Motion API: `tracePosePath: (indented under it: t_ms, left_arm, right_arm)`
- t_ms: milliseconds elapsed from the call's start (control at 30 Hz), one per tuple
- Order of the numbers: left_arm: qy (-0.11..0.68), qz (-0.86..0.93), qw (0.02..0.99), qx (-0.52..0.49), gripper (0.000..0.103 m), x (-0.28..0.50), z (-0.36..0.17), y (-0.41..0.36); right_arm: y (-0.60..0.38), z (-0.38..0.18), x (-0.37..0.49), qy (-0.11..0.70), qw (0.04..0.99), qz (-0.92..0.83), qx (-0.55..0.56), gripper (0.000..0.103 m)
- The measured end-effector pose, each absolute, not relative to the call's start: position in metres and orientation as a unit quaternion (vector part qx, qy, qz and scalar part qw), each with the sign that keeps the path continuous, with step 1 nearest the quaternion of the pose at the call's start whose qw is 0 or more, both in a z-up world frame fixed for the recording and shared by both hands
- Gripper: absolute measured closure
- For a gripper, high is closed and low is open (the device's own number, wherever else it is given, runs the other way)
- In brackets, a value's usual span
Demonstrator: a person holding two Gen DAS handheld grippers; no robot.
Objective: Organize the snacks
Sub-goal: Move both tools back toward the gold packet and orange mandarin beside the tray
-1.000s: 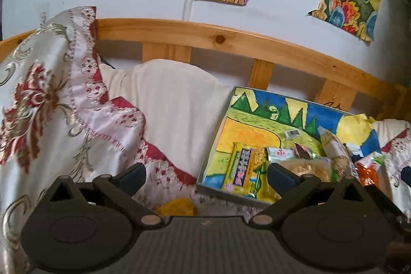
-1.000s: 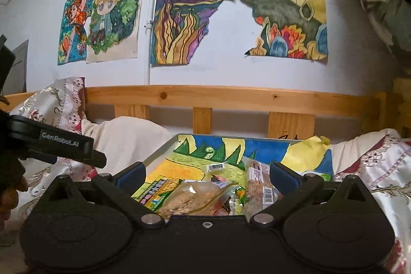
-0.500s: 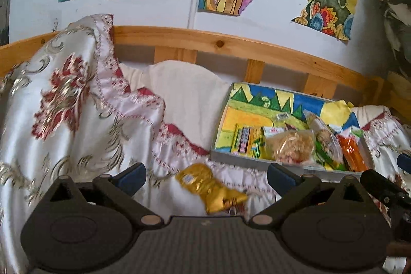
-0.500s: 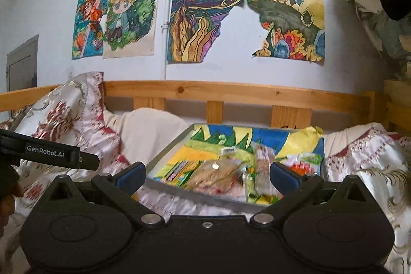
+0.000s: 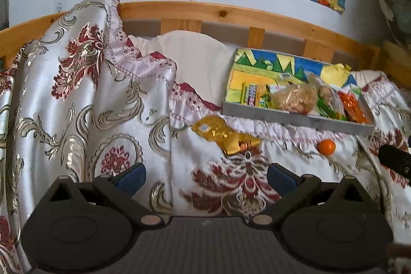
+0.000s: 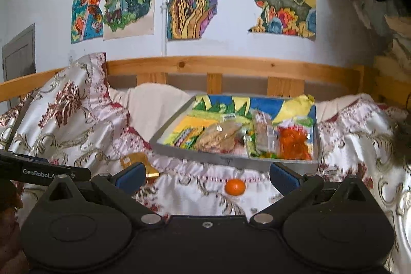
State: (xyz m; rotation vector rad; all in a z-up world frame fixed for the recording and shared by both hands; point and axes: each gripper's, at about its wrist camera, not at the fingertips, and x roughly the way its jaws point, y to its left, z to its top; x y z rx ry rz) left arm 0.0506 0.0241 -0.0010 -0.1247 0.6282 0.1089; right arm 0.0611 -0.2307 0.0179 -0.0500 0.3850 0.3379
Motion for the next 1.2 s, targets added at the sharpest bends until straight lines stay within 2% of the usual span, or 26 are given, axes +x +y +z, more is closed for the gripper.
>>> tracePosePath:
  t_ms: [333,1200]
  left_arm:
    - [0.321,0.043,0.944,-0.064,0.001,0.043,-0.009,0.026]
    - [0.326,0.063,0.939,-0.089,0.001,0.044,-0.014,0.027]
  right_arm:
    - [-0.223,0.004,0.054,0.236,0.956,0.169,-0.038,0.001]
    - [-0.227,-0.001,0.064,0.259,0.952,0.161,-0.023,0.001]
